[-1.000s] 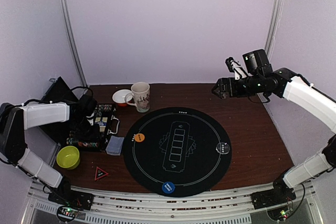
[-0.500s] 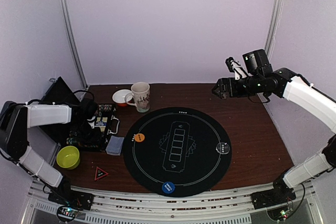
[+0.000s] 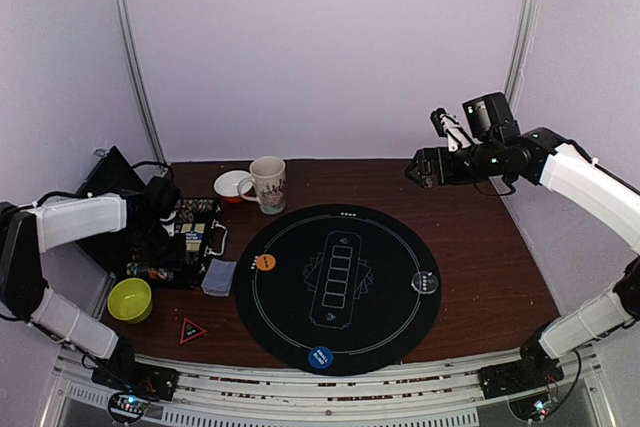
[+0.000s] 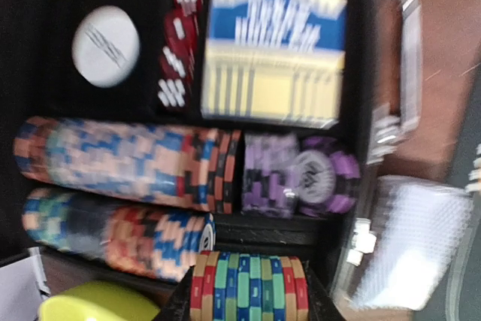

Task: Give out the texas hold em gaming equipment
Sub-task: Pick up the pile of poker chips from the chip case, then pass from the left arm to the right

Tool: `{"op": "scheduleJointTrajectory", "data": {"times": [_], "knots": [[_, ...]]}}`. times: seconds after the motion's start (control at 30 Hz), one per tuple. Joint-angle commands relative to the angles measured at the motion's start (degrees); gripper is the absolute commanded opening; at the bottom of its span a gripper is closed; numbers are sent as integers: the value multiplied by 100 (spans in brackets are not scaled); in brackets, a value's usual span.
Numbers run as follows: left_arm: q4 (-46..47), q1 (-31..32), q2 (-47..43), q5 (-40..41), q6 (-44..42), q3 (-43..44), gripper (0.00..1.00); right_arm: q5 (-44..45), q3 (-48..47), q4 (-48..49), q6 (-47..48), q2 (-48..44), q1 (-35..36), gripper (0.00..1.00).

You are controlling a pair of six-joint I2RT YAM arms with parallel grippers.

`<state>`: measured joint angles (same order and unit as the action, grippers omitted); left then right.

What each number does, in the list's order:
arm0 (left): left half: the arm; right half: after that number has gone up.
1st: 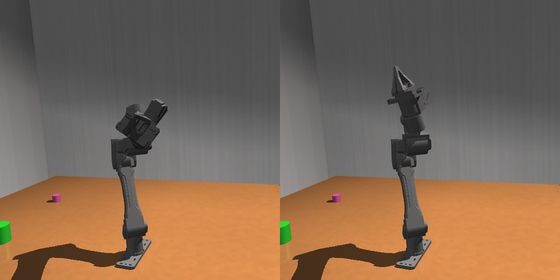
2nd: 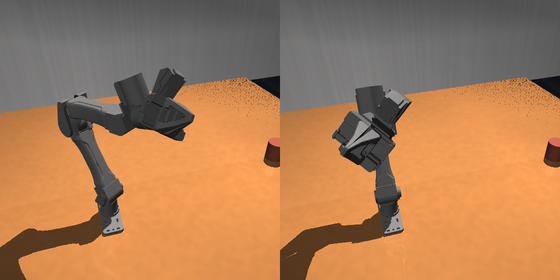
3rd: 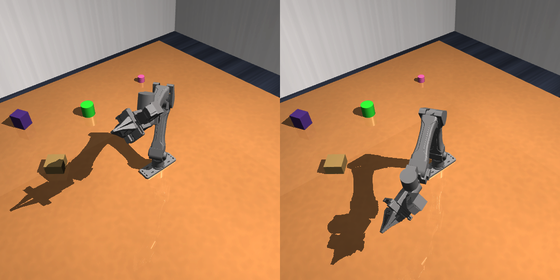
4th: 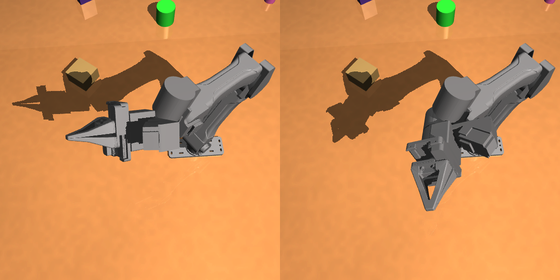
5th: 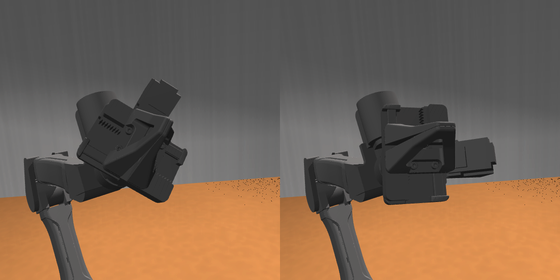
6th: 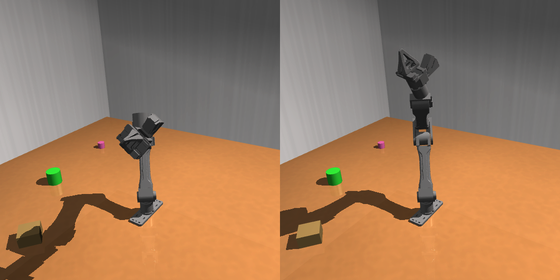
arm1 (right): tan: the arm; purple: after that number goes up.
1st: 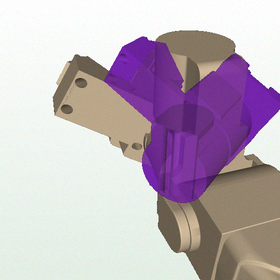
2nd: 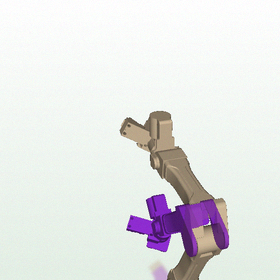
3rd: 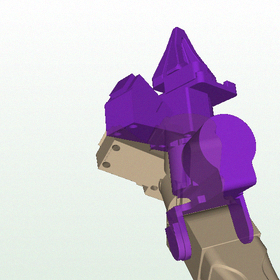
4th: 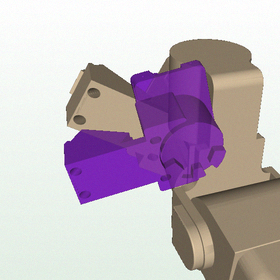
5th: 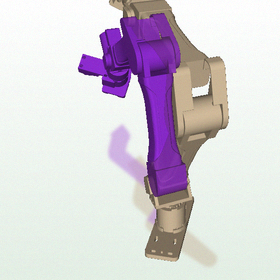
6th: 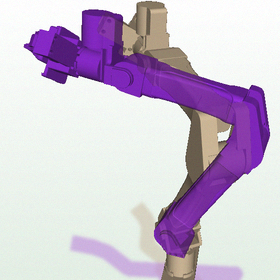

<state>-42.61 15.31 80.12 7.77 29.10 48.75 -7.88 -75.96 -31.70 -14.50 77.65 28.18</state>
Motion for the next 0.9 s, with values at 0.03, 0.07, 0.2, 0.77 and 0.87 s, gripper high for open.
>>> {"op": "scheduleJointTrajectory", "data": {"times": [0.03,0.07,0.2,0.77,0.87], "knots": [[-425,-22,-1067,-129,139,788,0,-73,-449,-153,313,-79,-18,100],[-423,3,-1279,-311,215,876,0,-208,-480,-136,417,-94,-9,100],[-1,604,-1850,-978,820,1145,0,-750,-511,84,763,-60,400,99],[4090,3252,-440,-2748,2814,533,0,-617,-9,1925,4137,889,3334,98],[4322,3373,-337,-2833,2934,503,0,-583,-26,2073,4358,1153,3341,97]]}}
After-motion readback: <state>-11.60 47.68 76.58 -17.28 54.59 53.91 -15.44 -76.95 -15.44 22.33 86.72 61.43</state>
